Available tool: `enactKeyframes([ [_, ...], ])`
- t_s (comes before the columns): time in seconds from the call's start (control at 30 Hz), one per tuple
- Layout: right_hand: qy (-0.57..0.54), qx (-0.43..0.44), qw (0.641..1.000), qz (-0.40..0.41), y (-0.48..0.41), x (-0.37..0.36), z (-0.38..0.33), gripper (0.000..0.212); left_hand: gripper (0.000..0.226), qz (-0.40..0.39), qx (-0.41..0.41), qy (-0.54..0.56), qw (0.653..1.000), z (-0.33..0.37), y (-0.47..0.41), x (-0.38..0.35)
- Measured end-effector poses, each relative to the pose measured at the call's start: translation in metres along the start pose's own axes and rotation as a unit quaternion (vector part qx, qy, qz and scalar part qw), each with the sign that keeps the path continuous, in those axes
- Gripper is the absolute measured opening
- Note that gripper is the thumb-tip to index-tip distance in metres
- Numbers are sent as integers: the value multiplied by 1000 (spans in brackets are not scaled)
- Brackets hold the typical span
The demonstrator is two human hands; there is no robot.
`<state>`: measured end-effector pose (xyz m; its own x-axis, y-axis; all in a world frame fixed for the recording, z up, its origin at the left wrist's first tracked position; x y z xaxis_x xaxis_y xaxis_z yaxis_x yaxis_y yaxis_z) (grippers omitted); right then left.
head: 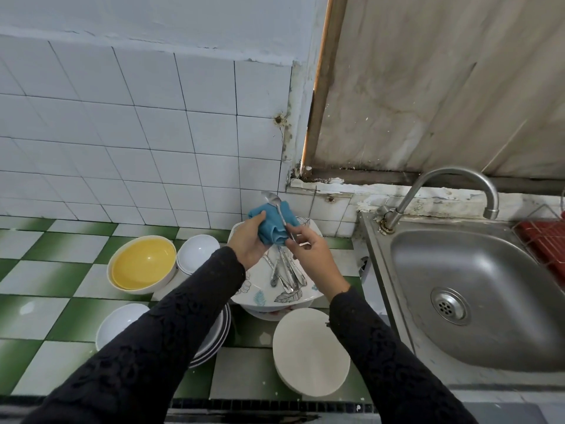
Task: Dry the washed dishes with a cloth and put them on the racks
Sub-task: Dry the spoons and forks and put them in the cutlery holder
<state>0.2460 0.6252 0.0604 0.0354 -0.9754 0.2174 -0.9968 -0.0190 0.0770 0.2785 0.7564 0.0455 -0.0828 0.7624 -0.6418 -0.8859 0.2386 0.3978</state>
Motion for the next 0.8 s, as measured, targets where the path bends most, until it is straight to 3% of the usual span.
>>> enactKeyframes([
  [0.17, -20, -10, 1000, -6, 1, 3, 5, 34, 28, -8, 5, -33, 999, 12, 1, 3],
  [0.33, -55, -12, 998, 31, -4, 6, -4, 7, 38, -37, 17, -71, 997, 1, 3, -2],
  [0.43, -65, -5, 995, 73, -10, 14, -7, 5, 32, -62, 27, -100, 993, -10, 7, -5],
  [0.53, -4, 22, 995, 94, -12, 15, -8, 3, 29, -65, 21, -111, 991, -14, 7, -3],
  [0.63, 38, 32, 995, 81, -10, 7, -1, 10, 31, -48, 2, -98, 994, -9, 3, 2],
  [0.8, 10, 30, 997, 75, -4, -3, 7, 17, 36, -20, -26, -75, 997, 7, -6, 9],
])
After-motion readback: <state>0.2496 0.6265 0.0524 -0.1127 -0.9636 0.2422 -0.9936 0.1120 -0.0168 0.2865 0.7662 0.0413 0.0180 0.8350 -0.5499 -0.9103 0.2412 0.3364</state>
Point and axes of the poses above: each hand's wrist, its own y-axis away from the middle knuckle, its own x-axis out of the back of the hand, z = x × y, the point moved 9 cm from there along -y, towards the middle knuckle, and after that the axes turned 4 degrees about -z, right-handed, at the moved point
